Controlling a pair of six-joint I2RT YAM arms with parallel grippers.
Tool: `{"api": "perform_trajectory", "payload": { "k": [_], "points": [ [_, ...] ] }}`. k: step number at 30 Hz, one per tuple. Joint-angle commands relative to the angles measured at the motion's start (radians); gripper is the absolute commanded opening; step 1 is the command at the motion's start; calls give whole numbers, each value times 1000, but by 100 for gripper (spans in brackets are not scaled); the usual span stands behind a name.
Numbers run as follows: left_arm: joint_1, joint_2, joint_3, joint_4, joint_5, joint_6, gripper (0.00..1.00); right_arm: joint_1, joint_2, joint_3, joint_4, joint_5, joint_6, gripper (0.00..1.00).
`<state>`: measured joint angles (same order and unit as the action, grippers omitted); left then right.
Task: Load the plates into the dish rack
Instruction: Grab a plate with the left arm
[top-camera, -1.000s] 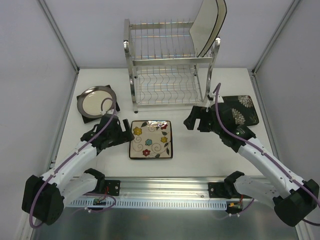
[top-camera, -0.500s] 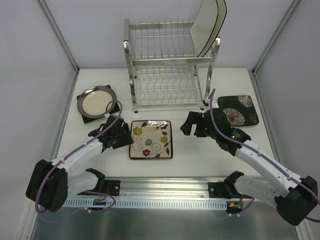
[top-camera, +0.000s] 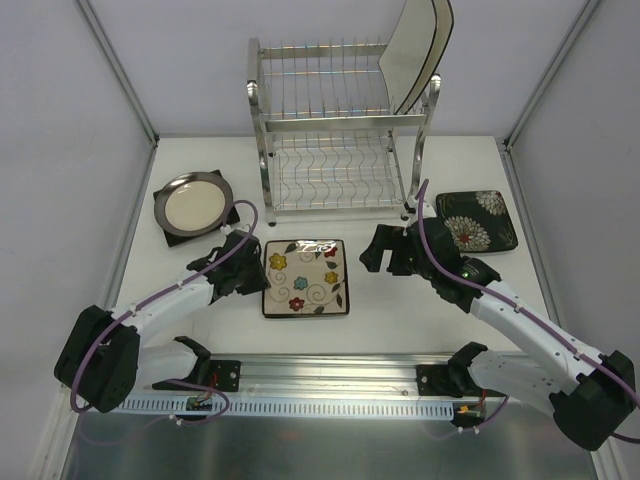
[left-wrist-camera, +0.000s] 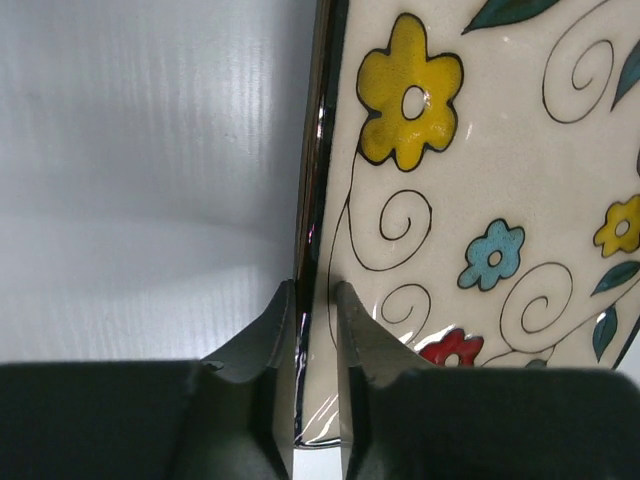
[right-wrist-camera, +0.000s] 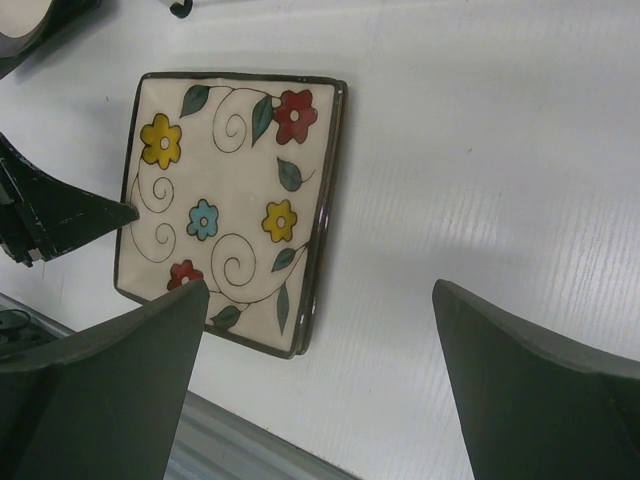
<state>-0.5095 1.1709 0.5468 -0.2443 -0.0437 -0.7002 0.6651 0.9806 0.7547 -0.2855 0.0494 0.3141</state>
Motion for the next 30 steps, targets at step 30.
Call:
{"api": "perform_trajectory", "payload": {
  "k": [30],
  "points": [
    [-92, -73, 100, -23, 42, -174, 0, 8, 191, -112, 264, -178, 213, 100]
  ]
}}
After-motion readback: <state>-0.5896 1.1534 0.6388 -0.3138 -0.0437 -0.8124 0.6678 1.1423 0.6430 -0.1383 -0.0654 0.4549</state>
